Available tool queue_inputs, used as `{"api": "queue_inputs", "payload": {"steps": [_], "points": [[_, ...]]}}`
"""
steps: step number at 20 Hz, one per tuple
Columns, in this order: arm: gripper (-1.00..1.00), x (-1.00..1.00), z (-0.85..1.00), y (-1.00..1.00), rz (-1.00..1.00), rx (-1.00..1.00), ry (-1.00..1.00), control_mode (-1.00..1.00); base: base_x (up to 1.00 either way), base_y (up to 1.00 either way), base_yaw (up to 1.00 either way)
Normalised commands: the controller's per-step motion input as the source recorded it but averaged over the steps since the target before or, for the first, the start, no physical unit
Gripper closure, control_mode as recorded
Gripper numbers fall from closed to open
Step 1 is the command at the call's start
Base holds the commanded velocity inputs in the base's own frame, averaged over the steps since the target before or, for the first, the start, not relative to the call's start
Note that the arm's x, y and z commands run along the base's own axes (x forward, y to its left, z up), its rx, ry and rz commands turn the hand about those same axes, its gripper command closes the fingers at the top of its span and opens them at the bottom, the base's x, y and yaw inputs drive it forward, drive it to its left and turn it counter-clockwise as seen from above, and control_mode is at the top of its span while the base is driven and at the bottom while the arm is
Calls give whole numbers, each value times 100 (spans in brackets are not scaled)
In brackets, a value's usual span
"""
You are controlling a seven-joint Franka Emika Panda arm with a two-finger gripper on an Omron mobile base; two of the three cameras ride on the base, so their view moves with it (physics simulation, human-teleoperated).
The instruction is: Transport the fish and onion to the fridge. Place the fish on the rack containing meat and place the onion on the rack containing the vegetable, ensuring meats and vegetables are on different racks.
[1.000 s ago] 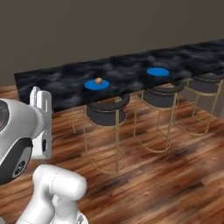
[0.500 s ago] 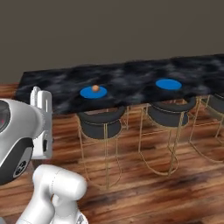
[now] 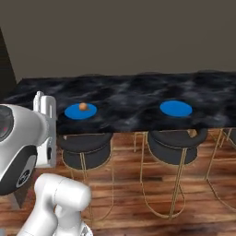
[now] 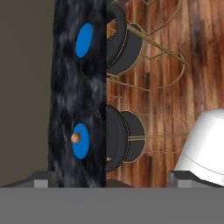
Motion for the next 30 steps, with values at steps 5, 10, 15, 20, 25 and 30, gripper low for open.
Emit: {"api": "queue_inputs", "payload": {"steps": [5, 10, 15, 20, 25, 30], "points": [[-100, 0, 0, 0, 0, 0, 0, 100, 100, -6, 25], [-100, 0, 0, 0, 0, 0, 0, 100, 100, 5, 21], [-100, 0, 0, 0, 0, 0, 0, 100, 100, 1, 31], [-100, 0, 0, 0, 0, 0, 0, 100, 99, -1, 52], [-100, 0, 0, 0, 0, 0, 0, 100, 99, 0, 39], [-100, 74, -21, 4, 4, 0, 27, -100, 20, 0, 5]]}}
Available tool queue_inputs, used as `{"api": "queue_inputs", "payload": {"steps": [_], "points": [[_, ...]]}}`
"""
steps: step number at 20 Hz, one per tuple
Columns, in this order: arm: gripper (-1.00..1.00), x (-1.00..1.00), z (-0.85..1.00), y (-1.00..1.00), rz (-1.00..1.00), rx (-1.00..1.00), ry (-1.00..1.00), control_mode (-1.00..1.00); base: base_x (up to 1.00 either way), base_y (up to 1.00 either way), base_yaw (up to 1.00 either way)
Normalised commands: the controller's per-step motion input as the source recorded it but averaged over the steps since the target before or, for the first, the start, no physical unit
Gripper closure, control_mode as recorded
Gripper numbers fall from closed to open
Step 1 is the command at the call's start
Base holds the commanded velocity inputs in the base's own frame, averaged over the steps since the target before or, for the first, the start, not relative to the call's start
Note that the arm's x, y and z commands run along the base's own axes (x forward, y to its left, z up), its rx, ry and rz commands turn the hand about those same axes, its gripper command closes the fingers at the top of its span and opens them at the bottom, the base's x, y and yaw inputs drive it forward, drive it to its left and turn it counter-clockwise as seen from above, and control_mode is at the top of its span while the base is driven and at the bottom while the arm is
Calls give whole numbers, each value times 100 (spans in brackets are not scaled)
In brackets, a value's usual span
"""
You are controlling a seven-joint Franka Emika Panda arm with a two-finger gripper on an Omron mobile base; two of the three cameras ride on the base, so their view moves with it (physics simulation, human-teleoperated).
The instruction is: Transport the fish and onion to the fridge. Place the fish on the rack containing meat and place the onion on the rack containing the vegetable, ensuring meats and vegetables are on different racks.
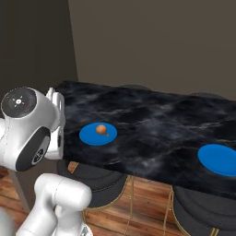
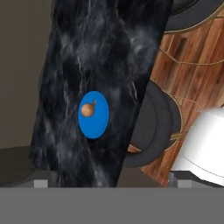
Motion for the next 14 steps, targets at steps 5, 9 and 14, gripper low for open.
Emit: {"api": "queue_inputs", "payload": {"steps": [5, 9, 14], "points": [[-100, 83, -40, 3, 0, 0, 15, -100, 0, 0, 0], [-100, 84, -50, 1, 3, 0, 10, -100, 0, 0, 0], [-100, 77, -62, 1, 11, 0, 8, -100, 0, 0, 0]]}}
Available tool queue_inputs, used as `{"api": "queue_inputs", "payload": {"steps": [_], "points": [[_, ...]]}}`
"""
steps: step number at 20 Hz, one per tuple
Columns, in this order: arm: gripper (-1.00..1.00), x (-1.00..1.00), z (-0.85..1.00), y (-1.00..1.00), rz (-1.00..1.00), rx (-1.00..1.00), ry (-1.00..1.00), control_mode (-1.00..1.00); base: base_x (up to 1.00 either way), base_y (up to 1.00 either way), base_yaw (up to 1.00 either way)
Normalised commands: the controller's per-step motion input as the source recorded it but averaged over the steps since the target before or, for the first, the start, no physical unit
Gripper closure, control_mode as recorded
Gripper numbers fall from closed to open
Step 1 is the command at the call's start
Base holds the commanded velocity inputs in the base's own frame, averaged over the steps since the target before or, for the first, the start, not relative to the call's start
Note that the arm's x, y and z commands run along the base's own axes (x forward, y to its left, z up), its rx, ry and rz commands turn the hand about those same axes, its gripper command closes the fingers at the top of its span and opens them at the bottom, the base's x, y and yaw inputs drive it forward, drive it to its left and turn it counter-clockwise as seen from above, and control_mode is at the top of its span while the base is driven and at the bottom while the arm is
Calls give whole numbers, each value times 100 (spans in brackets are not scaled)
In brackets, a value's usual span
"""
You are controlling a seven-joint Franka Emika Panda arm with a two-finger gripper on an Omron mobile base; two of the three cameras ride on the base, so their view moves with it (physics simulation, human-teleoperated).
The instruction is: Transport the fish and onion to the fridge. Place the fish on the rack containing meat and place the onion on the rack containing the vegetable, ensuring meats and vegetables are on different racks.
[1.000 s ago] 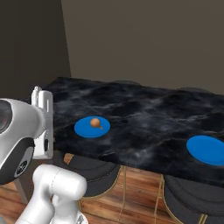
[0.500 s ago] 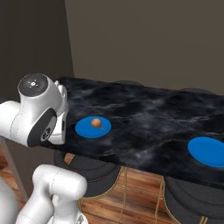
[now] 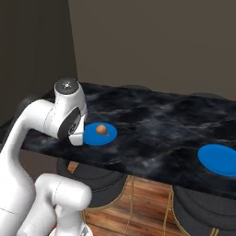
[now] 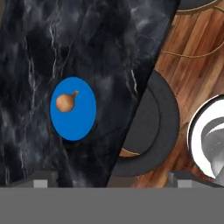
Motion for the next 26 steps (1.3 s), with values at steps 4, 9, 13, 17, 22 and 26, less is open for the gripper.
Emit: {"api": "queue_inputs", "payload": {"steps": [4, 9, 13, 17, 22, 26], "points": [[-100, 63, -51, 3, 17, -3, 9, -100, 0, 0, 0], [-100, 49, -47, 6, 18, -15, 15, -100, 0, 0, 0], [-100, 61, -49, 14, 17, -18, 10, -100, 0, 0, 0], [-100, 73, -42, 12, 15, -4, 8, -100, 0, 0, 0], [-100, 90, -32, 10, 13, 0, 0, -100, 0, 0, 0], [-100, 89, -22, 0, 12, 0, 0, -100, 0, 0, 0]]}}
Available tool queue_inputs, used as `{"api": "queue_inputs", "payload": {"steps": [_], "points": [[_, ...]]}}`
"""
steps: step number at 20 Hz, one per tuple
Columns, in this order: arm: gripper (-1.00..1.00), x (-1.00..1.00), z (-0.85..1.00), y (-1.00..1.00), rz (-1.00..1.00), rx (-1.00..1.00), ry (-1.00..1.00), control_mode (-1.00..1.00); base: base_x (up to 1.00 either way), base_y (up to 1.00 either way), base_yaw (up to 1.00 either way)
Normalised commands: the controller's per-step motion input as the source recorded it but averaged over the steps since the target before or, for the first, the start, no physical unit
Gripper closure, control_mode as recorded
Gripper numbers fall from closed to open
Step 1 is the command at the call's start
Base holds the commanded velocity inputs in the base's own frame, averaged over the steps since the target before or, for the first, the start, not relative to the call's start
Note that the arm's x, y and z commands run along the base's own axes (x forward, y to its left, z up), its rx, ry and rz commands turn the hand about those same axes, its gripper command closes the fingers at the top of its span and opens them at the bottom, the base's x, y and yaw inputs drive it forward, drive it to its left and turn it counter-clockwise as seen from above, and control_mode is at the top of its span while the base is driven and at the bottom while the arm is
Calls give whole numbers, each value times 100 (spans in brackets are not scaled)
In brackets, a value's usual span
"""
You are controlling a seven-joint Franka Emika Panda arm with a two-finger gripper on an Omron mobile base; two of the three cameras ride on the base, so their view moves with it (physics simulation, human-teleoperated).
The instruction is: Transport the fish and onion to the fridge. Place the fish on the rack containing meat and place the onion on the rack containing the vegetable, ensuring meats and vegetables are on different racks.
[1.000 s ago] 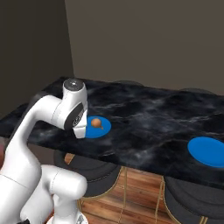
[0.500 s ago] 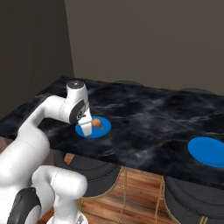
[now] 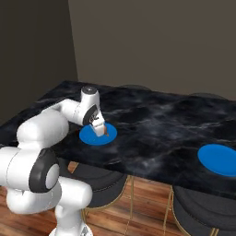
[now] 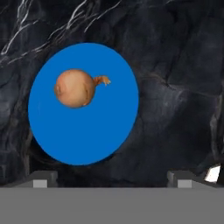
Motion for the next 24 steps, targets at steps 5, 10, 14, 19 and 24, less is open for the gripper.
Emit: {"api": "queue_inputs", "payload": {"steps": [5, 10, 14, 19, 24], "points": [[-100, 69, -24, 0, 3, -2, 9, -100, 0, 0, 0], [-100, 42, -13, 0, 3, -8, 18, -100, 0, 0, 0], [-100, 8, -6, 0, 20, -11, 6, -100, 0, 0, 0], [-100, 1, -22, 0, 34, -8, 5, -100, 0, 0, 0], [-100, 0, -27, -1, 40, -3, 6, -100, 0, 0, 0]]}}
